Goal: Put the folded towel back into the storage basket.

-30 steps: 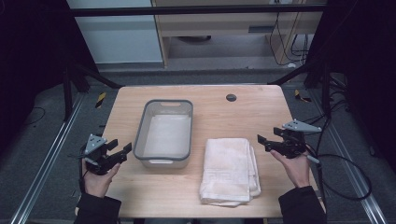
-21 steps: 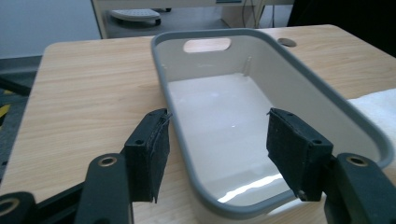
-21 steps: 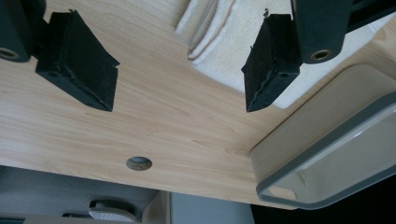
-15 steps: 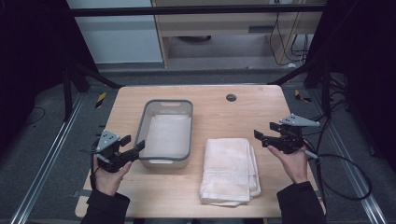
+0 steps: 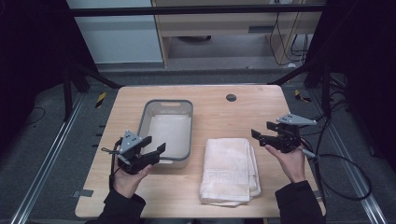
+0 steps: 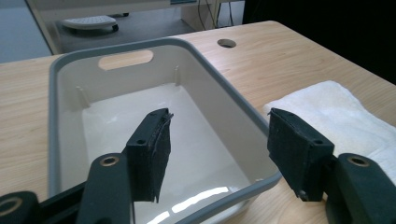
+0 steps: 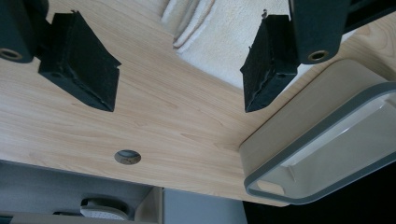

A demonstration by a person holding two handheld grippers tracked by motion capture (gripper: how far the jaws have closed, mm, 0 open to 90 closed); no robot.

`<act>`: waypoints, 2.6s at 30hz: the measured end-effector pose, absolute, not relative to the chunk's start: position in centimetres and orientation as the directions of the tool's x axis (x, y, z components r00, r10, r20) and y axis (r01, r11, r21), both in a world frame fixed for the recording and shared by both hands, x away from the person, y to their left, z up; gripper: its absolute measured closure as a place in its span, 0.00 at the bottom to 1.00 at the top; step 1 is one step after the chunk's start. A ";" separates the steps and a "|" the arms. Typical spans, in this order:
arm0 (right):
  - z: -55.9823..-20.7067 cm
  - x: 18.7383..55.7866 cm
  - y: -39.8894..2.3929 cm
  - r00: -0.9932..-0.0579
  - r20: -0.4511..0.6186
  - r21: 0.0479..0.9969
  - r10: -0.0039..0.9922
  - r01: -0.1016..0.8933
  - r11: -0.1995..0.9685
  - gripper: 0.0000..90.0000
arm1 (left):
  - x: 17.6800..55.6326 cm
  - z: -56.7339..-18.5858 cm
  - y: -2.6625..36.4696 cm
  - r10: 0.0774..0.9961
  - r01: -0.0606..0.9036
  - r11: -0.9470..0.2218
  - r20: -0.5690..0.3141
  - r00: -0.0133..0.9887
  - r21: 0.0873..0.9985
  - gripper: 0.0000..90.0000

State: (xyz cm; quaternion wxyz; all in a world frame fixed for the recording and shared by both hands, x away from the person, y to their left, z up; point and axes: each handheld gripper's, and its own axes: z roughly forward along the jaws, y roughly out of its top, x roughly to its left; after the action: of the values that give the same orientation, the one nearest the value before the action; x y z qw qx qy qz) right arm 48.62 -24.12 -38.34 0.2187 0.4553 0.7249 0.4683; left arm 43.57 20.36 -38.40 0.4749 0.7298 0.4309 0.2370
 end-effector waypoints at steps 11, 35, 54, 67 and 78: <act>-38.9 48.6 -23.3 -0.499 0.109 0.874 0.860 0.460 0.156 0.29 | 42.9 -39.1 17.4 0.816 0.413 -0.212 -0.072 0.574 0.886 0.46; -41.7 48.6 -23.4 -0.505 0.145 0.830 0.851 0.530 0.174 0.27 | 40.8 -42.6 12.4 0.748 0.453 -0.330 -0.063 0.660 0.828 0.52; -44.1 48.9 -21.8 -0.518 0.096 0.791 0.850 0.558 0.250 0.25 | 40.6 -45.4 10.1 0.738 0.488 -0.371 -0.068 0.672 0.790 0.45; -46.2 49.5 -21.4 -0.499 0.104 0.748 0.860 0.609 0.263 0.23 | 41.1 -46.9 8.7 0.734 0.504 -0.391 -0.069 0.676 0.770 0.40; -47.5 49.9 -22.0 -0.479 0.151 0.740 0.865 0.635 0.223 0.25 | 41.5 -48.5 7.6 0.729 0.521 -0.417 -0.069 0.681 0.745 0.37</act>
State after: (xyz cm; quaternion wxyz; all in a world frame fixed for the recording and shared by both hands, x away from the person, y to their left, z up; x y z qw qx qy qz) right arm 49.91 -22.01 -47.55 0.1479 0.4884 0.7678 0.3875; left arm 41.49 7.61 -48.50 0.3877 0.8309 0.3760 0.1338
